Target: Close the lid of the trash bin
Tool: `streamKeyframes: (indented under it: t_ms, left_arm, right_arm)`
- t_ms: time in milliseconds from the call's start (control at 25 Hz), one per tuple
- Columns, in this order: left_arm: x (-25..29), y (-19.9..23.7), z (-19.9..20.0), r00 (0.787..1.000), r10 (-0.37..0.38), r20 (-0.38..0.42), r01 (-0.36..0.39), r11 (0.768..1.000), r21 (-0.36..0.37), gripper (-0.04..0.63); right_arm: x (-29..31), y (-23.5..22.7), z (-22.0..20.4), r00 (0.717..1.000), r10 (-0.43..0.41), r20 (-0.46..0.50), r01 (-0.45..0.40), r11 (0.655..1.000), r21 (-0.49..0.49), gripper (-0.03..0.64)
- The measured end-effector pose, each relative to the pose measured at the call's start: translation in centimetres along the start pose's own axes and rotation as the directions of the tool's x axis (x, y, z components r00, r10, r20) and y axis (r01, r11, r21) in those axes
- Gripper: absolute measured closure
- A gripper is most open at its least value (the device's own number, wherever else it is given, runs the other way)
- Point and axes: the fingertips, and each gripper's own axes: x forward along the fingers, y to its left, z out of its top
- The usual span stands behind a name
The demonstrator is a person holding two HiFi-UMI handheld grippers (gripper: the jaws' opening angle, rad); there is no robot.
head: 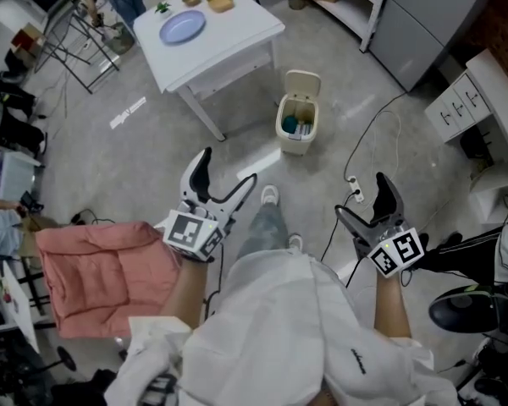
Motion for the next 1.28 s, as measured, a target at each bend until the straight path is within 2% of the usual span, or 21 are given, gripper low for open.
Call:
streamKeyframes:
  t_ms: [280, 560, 760, 920, 1120, 1280]
  left_arm:
    - [5.6, 3.6, -0.4, 0.999, -0.042, 0.021, 0.042, 0.999, -0.026, 0.155]
    - [15.1, 9.9, -1.2, 0.994, -0.108, 0.008, 0.108, 0.993, -0.04, 0.155]
    - [21.3, 14.7, -1.8, 0.988, -0.153, -0.032, 0.152, 0.988, -0.024, 0.155]
    - [25.6, 18.1, -2.7, 0.981, -0.181, -0.064, 0.18, 0.983, -0.028, 0.155]
    - [30.4, 21.2, -5.7, 0.968, -0.216, -0.126, 0.214, 0.976, -0.031, 0.155]
    - [34.7, 22.0, -9.3, 0.957, -0.232, -0.172, 0.232, 0.972, -0.02, 0.155]
  right_arm:
    - [4.1, -3.5, 1.0, 0.999, -0.032, -0.002, 0.032, 0.999, 0.002, 0.051]
    - [12.9, -9.3, 2.4, 0.997, -0.082, -0.013, 0.082, 0.996, -0.038, 0.051]
    - [19.9, -12.3, 3.0, 0.997, -0.071, -0.021, 0.069, 0.993, -0.098, 0.052]
    - [24.4, -14.8, 3.6, 0.997, -0.075, -0.029, 0.072, 0.994, -0.078, 0.052]
    - [28.1, -18.6, 2.7, 0.991, -0.114, -0.073, 0.109, 0.991, -0.073, 0.052]
    - [30.4, -22.5, 0.2, 0.985, -0.12, -0.124, 0.115, 0.992, -0.053, 0.054]
